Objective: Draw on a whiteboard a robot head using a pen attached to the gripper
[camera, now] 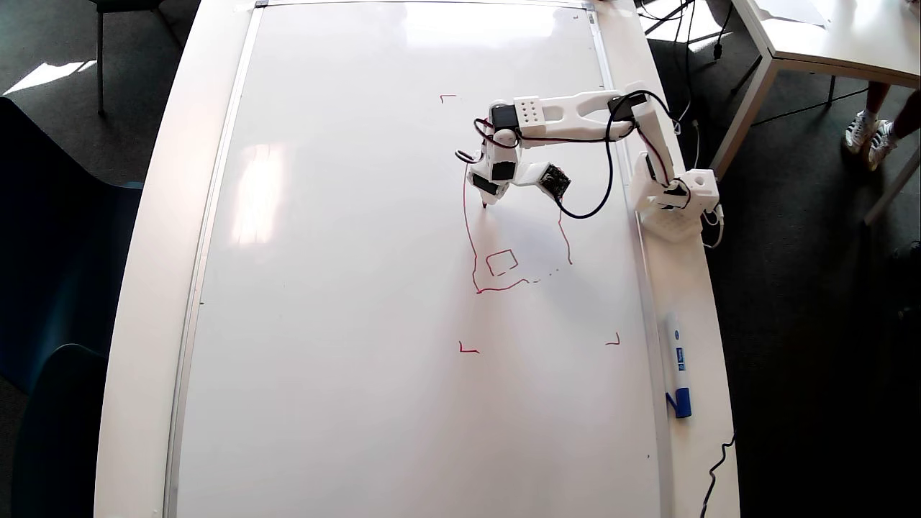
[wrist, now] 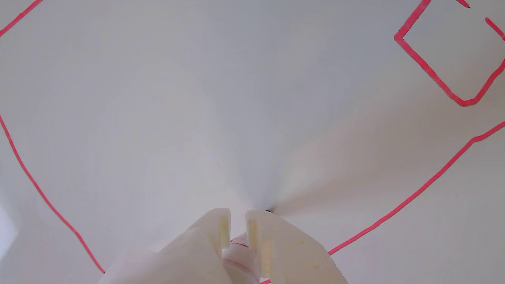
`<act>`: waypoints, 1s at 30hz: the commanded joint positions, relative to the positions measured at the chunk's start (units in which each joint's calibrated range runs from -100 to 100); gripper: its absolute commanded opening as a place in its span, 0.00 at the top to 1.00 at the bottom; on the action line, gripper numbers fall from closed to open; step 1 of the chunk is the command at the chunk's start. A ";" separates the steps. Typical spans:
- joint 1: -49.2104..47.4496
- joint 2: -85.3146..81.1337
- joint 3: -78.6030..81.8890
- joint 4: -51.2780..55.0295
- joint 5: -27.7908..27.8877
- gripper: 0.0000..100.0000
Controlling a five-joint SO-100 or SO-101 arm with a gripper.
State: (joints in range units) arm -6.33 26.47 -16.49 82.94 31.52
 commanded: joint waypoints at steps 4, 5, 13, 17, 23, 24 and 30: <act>2.91 -0.52 -0.80 0.47 1.03 0.99; 3.28 -0.52 -0.71 0.47 1.03 0.99; 6.30 -0.60 -0.35 0.55 3.28 0.99; 6.67 -0.60 -0.17 0.64 3.28 0.99; 6.45 -4.21 4.37 0.73 3.76 0.99; 6.37 -4.88 5.73 0.73 4.03 0.99; 5.93 -8.74 11.63 0.47 4.14 0.99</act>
State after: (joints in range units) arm -0.38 20.97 -6.81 83.02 35.38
